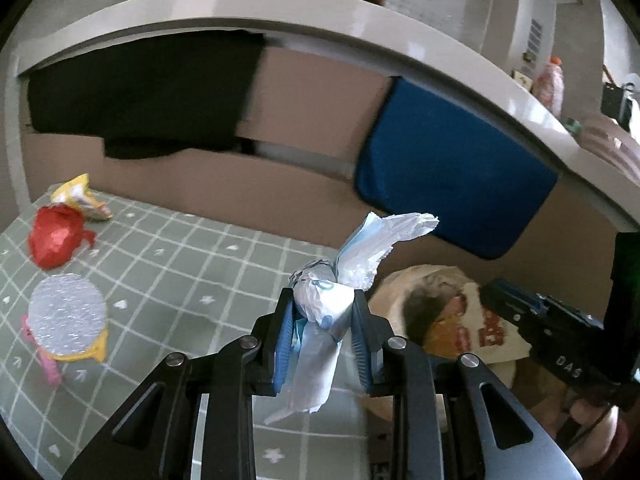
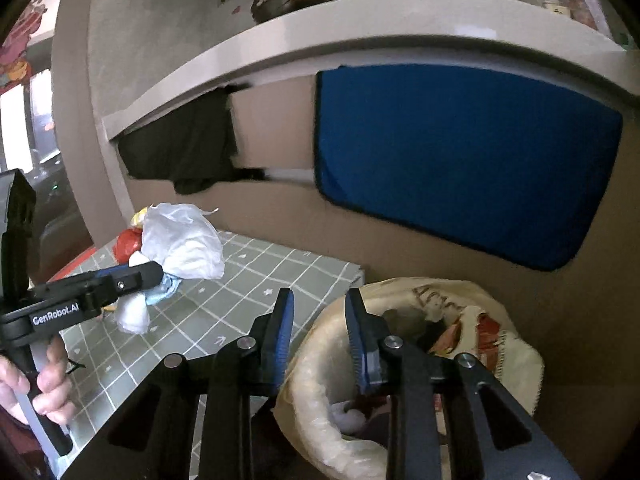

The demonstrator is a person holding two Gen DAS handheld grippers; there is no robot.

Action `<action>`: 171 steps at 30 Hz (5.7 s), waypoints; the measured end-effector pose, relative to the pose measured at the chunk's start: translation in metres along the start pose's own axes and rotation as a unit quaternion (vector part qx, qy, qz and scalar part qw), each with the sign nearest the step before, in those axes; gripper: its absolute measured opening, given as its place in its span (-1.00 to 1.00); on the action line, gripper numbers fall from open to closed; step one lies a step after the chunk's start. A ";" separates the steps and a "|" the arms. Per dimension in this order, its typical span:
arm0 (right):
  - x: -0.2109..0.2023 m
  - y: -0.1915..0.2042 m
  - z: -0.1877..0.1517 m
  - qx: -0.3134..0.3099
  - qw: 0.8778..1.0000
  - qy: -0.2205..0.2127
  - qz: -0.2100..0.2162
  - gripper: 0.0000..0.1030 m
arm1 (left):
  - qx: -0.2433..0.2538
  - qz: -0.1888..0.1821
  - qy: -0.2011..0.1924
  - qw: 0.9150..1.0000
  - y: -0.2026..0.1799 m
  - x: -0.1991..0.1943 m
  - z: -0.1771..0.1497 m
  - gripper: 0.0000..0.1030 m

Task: Collect trash
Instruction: 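Open the right gripper to drop the pink pack into the bin, then return the right gripper over the table while the left gripper holds the white plastic, then grasp the yellow round scrubber sponge with the right gripper while the left holds the plastic, then carry the scrubber sponge and white plastic wrapper over the bin with both grippers, then open both grippers to drop the sponge and plastic into the bin, then return both grippers over the table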

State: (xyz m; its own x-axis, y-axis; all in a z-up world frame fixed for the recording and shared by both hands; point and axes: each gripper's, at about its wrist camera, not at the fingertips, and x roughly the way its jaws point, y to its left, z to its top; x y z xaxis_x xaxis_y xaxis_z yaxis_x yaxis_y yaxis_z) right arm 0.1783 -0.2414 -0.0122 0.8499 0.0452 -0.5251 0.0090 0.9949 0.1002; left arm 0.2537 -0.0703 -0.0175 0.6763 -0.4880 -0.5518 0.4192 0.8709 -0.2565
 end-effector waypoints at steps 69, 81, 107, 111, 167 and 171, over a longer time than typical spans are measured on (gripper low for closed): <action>0.154 0.176 -0.004 -0.068 0.978 0.128 0.151 -0.66 | -0.130 0.133 -0.010 0.982 0.193 -0.085 -0.037 -0.46; 0.074 0.140 0.010 -0.079 0.990 0.049 0.106 -0.75 | -0.050 0.127 -0.041 0.990 0.115 -0.074 -0.022 -0.46; -0.073 -0.032 0.010 0.014 0.997 -0.058 -0.057 -0.75 | 0.080 -0.040 -0.038 0.995 -0.093 0.002 0.009 -0.46; -0.071 -0.053 0.005 0.025 0.996 -0.050 -0.074 -0.75 | 0.081 -0.058 -0.013 0.995 -0.109 0.026 0.008 -0.46; 0.112 0.213 0.030 -0.135 0.964 0.100 0.208 -0.07 | -0.115 0.278 -0.128 0.945 0.258 -0.193 0.035 0.02; 0.147 0.253 0.042 -0.169 0.958 0.113 0.203 -0.07 | -0.131 0.288 -0.134 0.939 0.287 -0.199 0.035 0.02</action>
State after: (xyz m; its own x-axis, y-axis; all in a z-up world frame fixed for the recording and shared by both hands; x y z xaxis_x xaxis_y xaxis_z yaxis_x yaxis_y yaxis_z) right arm 0.3273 0.0131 -0.0287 0.6107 0.4157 -0.6739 -0.5024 0.8613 0.0760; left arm 0.2605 0.2750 0.0463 0.8882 0.1016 -0.4481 -0.2023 0.9621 -0.1828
